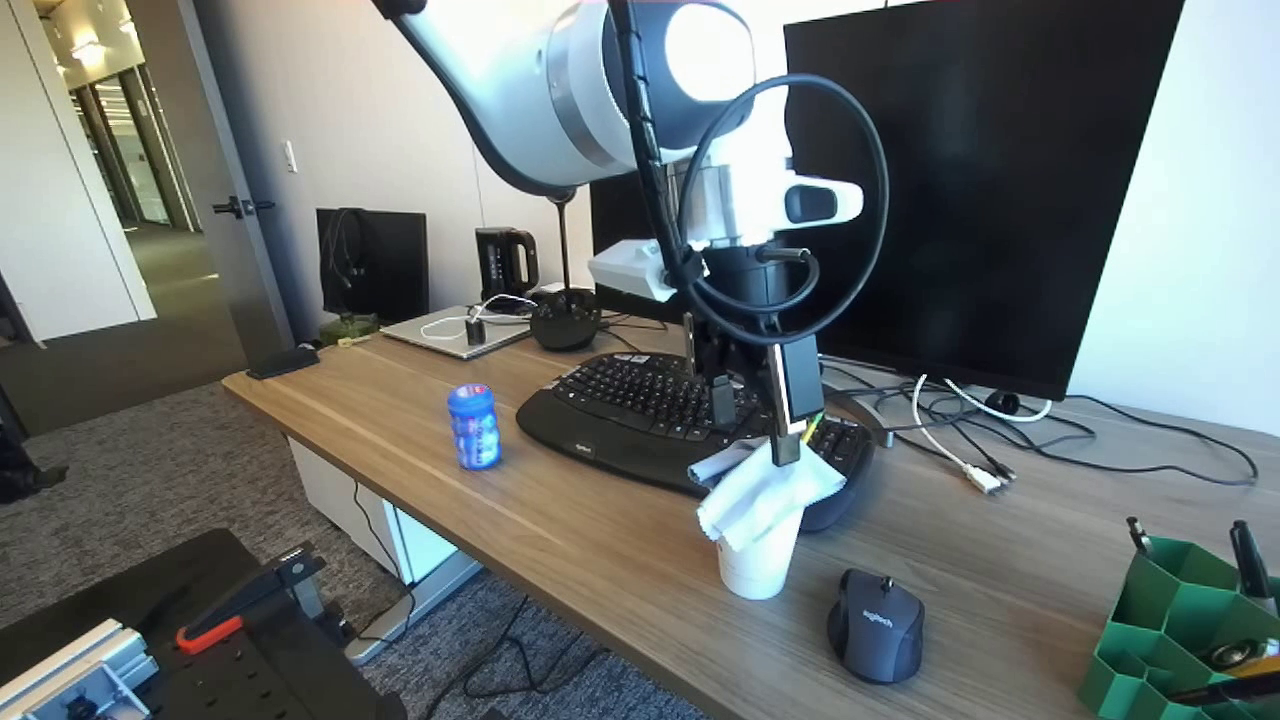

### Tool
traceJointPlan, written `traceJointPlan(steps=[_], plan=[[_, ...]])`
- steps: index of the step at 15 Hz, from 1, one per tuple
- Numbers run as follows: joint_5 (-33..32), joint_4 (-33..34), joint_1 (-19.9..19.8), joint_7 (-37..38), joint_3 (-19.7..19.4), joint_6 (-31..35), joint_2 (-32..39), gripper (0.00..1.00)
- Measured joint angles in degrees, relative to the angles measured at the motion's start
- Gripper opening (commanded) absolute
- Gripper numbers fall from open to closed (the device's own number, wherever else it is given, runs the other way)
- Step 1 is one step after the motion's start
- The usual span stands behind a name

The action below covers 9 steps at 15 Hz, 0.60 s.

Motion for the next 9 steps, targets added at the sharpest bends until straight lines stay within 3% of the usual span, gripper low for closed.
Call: traceJointPlan(steps=[5,9], plan=[[1.08,1.21,-0.01,-1.83,0.54,0.24,1.53,1.00],[5.49,1.21,-0.91,-6.89,2.83,1.50,1.70,1.00]])
